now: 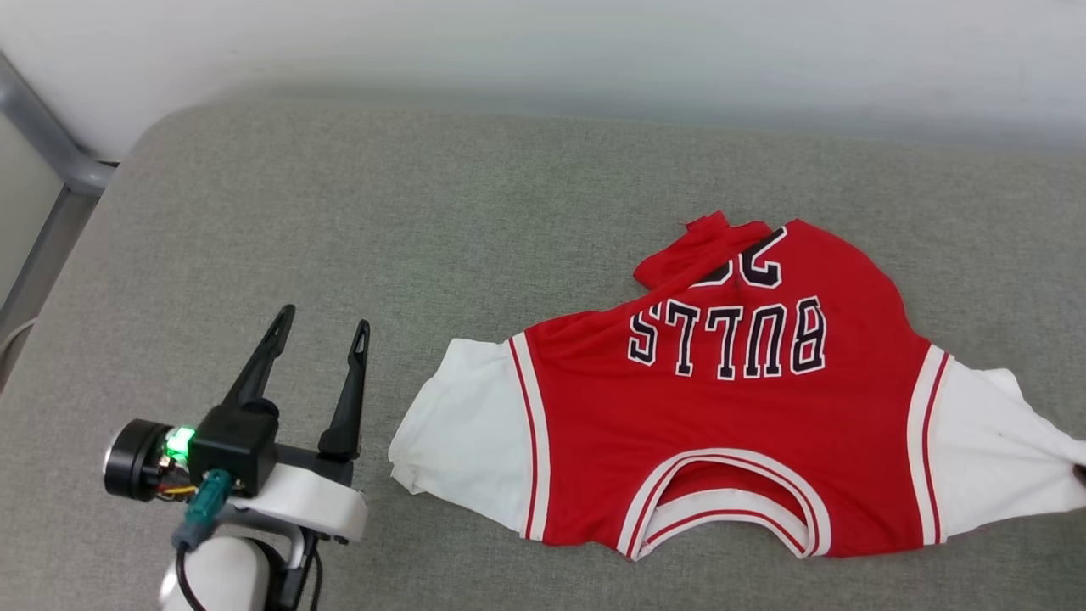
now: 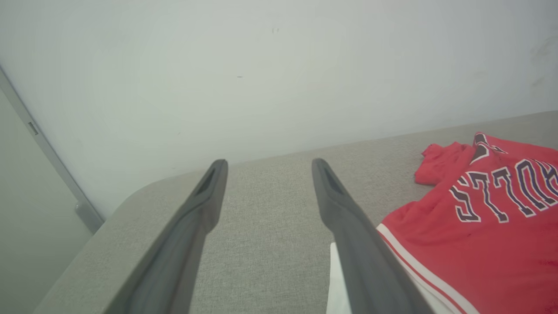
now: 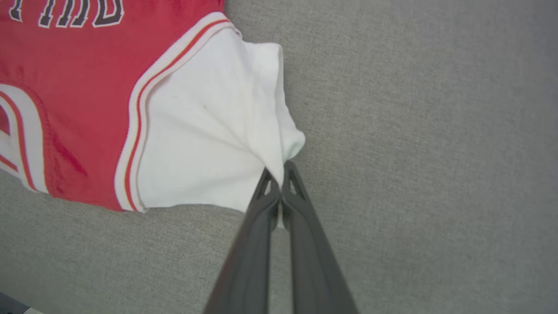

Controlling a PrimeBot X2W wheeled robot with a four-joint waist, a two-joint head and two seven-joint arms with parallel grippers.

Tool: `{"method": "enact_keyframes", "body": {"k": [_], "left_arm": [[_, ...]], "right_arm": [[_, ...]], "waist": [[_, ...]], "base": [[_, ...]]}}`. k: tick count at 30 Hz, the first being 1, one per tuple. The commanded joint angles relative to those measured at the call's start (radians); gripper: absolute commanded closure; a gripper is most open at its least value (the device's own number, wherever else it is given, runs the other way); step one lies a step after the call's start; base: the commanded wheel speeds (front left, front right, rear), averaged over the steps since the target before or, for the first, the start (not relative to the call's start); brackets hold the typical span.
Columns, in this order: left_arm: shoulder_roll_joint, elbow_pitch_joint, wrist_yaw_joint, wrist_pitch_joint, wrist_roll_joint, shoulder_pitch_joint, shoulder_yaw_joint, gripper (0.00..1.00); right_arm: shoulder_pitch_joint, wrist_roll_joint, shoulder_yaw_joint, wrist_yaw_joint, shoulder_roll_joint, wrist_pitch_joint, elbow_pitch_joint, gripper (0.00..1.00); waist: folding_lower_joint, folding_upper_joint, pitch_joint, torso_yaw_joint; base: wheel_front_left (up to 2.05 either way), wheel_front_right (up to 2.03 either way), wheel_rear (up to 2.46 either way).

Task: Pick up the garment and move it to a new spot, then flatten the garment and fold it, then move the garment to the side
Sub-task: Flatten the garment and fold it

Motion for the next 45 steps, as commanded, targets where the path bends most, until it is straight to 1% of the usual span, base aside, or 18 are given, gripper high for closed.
{"method": "enact_keyframes", "body": {"k": [1, 5, 9, 11, 15, 18, 20, 23, 26, 31, 35, 42, 45], "left_arm": [[0.032, 0.014, -0.025, 0.016, -0.008, -0.031, -0.004, 0.0], [0.107, 0.037, -0.073, 0.117, -0.03, -0.094, -0.033, 0.0], [0.179, 0.042, -0.093, 0.294, -0.11, -0.159, -0.099, 0.0], [0.214, 0.038, -0.094, 0.408, -0.177, -0.187, -0.159, 0.0], [0.305, 0.019, -0.094, 0.644, -0.36, -0.249, -0.276, 0.0], [0.359, 0.016, -0.094, 0.79, -0.481, -0.284, -0.356, 0.0], [0.385, 0.019, -0.095, 0.857, -0.548, -0.307, -0.396, 0.0], [0.402, 0.043, -0.095, 0.928, -0.639, -0.326, -0.443, 0.0], [0.424, 0.073, -0.095, 0.974, -0.678, -0.353, -0.499, 0.0], [0.436, 0.123, -0.095, 0.99, -0.713, -0.368, -0.558, 0.0], [0.439, 0.173, -0.095, 0.973, -0.737, -0.379, -0.601, 0.0], [0.454, 0.257, -0.094, 0.968, -0.736, -0.384, -0.706, 0.0], [0.448, 0.286, -0.093, 0.946, -0.743, -0.388, -0.735, 0.0]], "right_arm": [[0.039, -0.007, -0.032, -0.001, 0.022, 0.005, -0.022, 1.0], [0.088, -0.031, -0.081, -0.001, 0.062, 0.024, -0.06, 1.0], [0.113, -0.053, -0.11, -0.001, 0.1, 0.046, -0.089, 1.0], [0.117, -0.063, -0.117, -0.001, 0.12, 0.052, -0.099, 1.0], [0.118, -0.083, -0.126, -0.001, 0.146, 0.066, -0.112, 1.0], [0.108, -0.094, -0.123, -0.001, 0.161, 0.072, -0.119, 1.0], [0.099, -0.099, -0.121, -0.001, 0.167, 0.073, -0.121, 1.0], [0.087, -0.101, -0.114, -0.001, 0.172, 0.078, -0.123, 1.0], [0.076, -0.103, -0.104, -0.001, 0.174, 0.079, -0.124, 1.0], [0.06, -0.103, -0.086, -0.001, 0.173, 0.082, -0.127, 1.0], [0.044, -0.098, -0.071, -0.001, 0.174, 0.079, -0.126, 1.0], [0.019, -0.098, -0.054, -0.001, 0.168, 0.07, -0.121, 1.0], [0.016, -0.096, -0.05, -0.001, 0.166, 0.067, -0.117, 1.0]], "waist": [[0.0001, -0.0001, -0.013, -0.012], [0.0001, -0.0001, -0.019, -0.02], [0.0001, -0.0001, -0.025, -0.024], [0.0001, -0.0001, -0.025, -0.025], [0.0001, -0.0001, -0.024, -0.027], [0.0001, -0.0001, -0.018, -0.031], [0.0001, -0.0001, -0.014, -0.034], [0.0001, -0.0001, -0.007, -0.039], [0.0001, -0.0001, 0.002, -0.047], [0.0001, -0.0001, 0.017, -0.061], [0.0001, -0.0001, 0.037, -0.075], [0.0001, -0.0001, 0.069, -0.094], [0.0001, -0.0001, 0.076, -0.097]], "base": [[0.0, 0.0, 0.0], [0.0, 0.0, 0.0], [0.0, 0.0, 0.0], [0.0, 0.0, 0.0], [0.0, 0.0, 0.0], [0.0, 0.0, 0.0], [0.0, 0.0, 0.0], [0.0, 0.0, 0.0], [0.0, 0.0, 0.0], [0.0, 0.0, 0.0], [0.0, 0.0, 0.0], [0.0, 0.0, 0.0], [0.0, 0.0, 0.0]]}}
